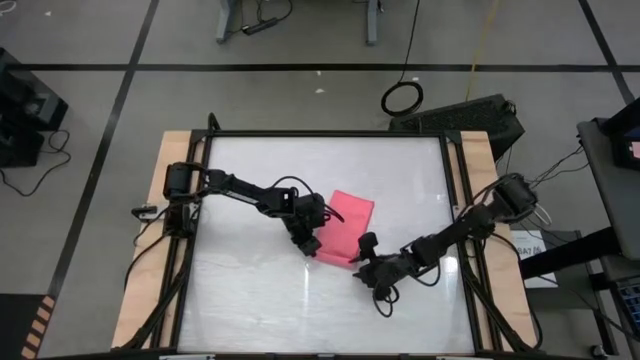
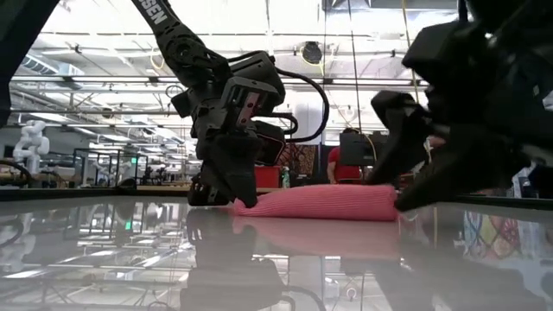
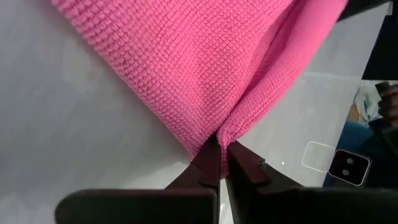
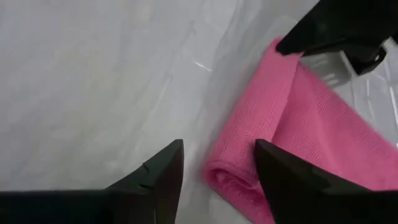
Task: Roll towel
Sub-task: Fold the pink towel
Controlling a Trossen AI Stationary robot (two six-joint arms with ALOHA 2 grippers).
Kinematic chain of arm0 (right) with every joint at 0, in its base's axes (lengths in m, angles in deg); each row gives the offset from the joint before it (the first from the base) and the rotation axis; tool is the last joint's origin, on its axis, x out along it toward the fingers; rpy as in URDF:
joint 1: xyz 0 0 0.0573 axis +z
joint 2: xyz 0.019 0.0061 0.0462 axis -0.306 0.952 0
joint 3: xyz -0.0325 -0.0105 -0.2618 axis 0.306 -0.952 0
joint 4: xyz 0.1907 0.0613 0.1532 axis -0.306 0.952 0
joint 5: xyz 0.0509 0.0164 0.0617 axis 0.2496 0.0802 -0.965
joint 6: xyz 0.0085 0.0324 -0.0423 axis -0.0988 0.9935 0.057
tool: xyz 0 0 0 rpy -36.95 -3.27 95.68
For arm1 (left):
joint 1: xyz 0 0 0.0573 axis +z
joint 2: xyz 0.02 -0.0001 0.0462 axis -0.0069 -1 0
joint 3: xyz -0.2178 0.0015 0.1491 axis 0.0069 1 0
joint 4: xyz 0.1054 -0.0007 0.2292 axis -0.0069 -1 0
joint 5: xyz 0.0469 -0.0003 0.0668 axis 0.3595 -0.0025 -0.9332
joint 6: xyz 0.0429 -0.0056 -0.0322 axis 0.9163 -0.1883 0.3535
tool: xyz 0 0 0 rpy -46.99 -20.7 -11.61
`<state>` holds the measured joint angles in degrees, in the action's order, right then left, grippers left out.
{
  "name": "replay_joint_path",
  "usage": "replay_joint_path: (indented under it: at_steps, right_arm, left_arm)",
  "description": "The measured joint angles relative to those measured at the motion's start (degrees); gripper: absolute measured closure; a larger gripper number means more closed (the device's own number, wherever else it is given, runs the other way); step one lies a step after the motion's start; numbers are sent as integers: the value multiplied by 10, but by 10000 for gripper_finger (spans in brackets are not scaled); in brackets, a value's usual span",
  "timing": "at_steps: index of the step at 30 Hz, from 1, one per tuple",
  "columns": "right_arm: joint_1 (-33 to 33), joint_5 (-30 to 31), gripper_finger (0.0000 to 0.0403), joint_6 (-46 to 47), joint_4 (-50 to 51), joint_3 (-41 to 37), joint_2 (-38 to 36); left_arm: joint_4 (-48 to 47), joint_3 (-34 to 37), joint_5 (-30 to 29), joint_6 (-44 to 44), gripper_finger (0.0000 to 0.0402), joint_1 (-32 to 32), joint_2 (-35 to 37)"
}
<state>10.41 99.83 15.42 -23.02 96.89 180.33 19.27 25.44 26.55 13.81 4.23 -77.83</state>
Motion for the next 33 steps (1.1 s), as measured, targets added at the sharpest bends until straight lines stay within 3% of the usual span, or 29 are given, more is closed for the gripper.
replay_joint_path:
  at_steps: [10,21,26,29,33]
  right_arm:
    - [-4,-1,251,70,-8,1,34]
    - [-10,-5,291,190,33,3,34]
    - [-11,-2,339,253,41,3,35]
    - [-11,3,374,282,42,2,35]
    - [-11,3,396,311,43,1,35]
  left_arm:
    - [1,0,0,28,374,-1,0]
    - [41,0,3,88,231,-1,16]
    - [54,-3,3,140,204,-1,49]
    - [36,-3,-18,201,204,-3,76]
    - [-24,-3,-102,308,204,-20,106]
